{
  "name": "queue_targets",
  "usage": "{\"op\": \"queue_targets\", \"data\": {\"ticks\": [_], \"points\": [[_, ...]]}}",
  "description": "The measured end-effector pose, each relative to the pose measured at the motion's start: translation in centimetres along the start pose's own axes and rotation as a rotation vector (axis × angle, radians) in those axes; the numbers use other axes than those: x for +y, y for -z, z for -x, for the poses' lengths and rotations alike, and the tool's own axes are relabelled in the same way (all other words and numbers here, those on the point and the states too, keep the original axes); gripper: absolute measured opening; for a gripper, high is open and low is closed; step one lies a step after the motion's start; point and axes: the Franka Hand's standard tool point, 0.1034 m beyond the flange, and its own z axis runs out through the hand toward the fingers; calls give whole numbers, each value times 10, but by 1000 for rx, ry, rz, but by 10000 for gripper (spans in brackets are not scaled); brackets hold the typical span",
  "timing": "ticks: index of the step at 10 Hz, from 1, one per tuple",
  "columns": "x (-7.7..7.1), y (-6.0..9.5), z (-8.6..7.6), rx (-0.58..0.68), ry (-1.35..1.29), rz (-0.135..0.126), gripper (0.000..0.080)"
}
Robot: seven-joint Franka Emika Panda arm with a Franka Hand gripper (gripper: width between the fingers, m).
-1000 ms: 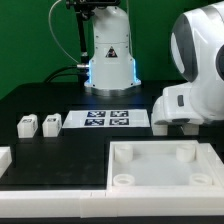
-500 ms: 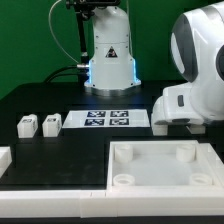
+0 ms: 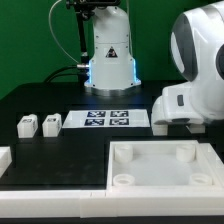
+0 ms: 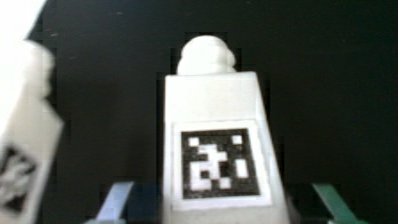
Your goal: Assemble one leg
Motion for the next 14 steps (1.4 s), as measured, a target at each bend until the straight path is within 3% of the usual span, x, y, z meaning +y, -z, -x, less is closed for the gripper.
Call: {"op": "queue_targets", "data": {"ticks": [2, 4, 5, 6, 7, 8, 9, 11, 12, 13, 14], "points": [[16, 51, 12, 39, 23, -20, 291], [9, 69, 47, 35, 0, 2, 291], [9, 69, 37, 76, 4, -4, 291], [6, 76, 21, 233, 4, -14, 291], [12, 82, 27, 320, 57, -5, 291], [28, 112, 19, 398, 98, -9, 291], [37, 149, 4, 556, 107, -13, 291], [41, 194, -2, 685, 119, -13, 291], [35, 209, 0, 743, 110, -17, 291], [35, 215, -5, 889, 116, -11, 291], [40, 208, -5, 983, 109, -4, 291]]}}
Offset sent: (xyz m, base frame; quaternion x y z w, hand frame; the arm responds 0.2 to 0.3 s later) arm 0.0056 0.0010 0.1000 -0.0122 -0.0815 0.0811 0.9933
